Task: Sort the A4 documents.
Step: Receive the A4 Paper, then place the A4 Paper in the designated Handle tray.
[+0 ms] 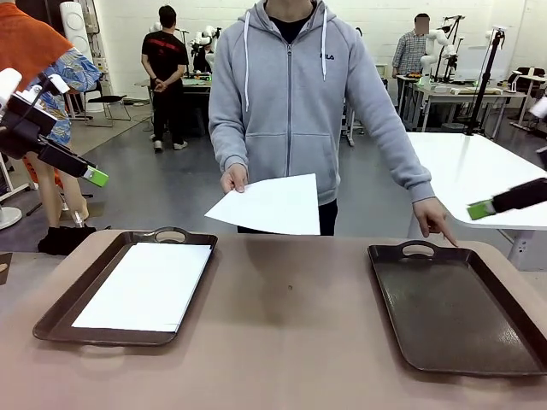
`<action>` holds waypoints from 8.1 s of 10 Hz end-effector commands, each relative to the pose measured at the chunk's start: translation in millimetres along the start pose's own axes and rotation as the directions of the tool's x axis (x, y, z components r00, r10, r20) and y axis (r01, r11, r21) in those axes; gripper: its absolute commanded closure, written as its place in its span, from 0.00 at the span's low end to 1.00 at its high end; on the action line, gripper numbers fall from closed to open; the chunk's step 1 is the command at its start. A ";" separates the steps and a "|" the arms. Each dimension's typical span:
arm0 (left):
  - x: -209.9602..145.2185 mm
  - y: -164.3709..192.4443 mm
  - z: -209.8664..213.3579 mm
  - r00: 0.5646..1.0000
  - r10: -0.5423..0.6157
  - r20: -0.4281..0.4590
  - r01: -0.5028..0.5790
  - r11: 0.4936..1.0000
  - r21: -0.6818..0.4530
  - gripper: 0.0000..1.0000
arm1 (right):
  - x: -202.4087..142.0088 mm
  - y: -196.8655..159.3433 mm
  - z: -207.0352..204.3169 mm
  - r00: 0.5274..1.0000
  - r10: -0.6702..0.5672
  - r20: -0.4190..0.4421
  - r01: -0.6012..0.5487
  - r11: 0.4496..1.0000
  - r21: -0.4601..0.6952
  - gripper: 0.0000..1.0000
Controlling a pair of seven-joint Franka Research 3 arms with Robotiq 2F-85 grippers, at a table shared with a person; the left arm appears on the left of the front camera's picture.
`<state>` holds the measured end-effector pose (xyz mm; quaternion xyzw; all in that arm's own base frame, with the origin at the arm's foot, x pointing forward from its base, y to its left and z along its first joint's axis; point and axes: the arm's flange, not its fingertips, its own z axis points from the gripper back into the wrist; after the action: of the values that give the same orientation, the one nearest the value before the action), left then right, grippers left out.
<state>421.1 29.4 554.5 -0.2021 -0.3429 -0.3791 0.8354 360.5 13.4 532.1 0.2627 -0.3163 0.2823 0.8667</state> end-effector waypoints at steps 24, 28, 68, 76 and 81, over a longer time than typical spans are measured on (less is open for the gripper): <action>-1.5 1.3 0.8 1.000 -0.008 0.001 0.008 1.000 0.004 0.00 | 110.8 -1.2 -294.1 0.814 -0.559 -0.161 0.559 0.674 0.483 0.00; -1.5 1.3 0.8 1.000 -0.008 0.001 0.008 1.000 0.004 0.00 | 106.3 5.5 -302.7 0.766 -0.617 -0.182 0.615 0.621 0.485 0.00; -1.5 1.3 0.8 1.000 -0.008 0.001 0.008 1.000 0.004 0.00 | 96.1 19.2 -313.4 0.700 -0.667 -0.256 0.676 0.502 0.539 1.00; -1.5 1.3 0.8 1.000 -0.008 0.001 0.008 1.000 0.004 0.00 | 58.1 -19.9 -223.6 0.683 -0.668 -0.295 0.689 0.456 0.563 0.99; -1.5 1.3 0.8 1.000 -0.008 0.001 0.008 1.000 0.004 0.00 | 20.8 -89.9 -168.5 0.713 -0.569 -0.410 0.692 0.477 0.542 0.99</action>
<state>421.1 30.4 555.0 -0.2004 -0.3430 -0.3781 0.8362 490.5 72.4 409.3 0.6310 0.0011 0.0573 0.7737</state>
